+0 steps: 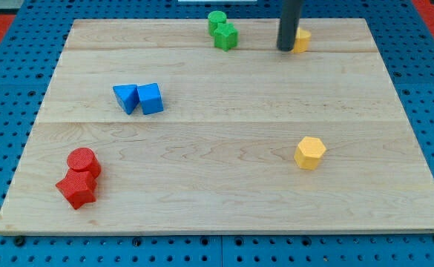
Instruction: Push the green circle towards yellow heart
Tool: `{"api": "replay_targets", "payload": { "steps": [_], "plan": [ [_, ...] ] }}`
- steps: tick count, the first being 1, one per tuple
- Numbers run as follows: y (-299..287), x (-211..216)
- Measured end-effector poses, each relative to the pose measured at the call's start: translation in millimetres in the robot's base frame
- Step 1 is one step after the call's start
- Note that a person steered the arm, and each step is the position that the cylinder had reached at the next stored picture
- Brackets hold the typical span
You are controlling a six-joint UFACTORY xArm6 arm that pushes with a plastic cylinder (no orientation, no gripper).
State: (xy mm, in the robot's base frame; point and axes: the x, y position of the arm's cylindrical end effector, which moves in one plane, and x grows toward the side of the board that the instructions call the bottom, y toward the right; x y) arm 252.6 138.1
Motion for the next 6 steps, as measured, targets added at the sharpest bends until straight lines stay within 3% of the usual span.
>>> {"api": "replay_targets", "payload": {
  "steps": [1,2,3,4,5,6],
  "plan": [
    [17,0],
    [-96,63],
    [-212,52],
    [-232,-8],
    [-180,-59],
    [-169,-59]
  ]
}}
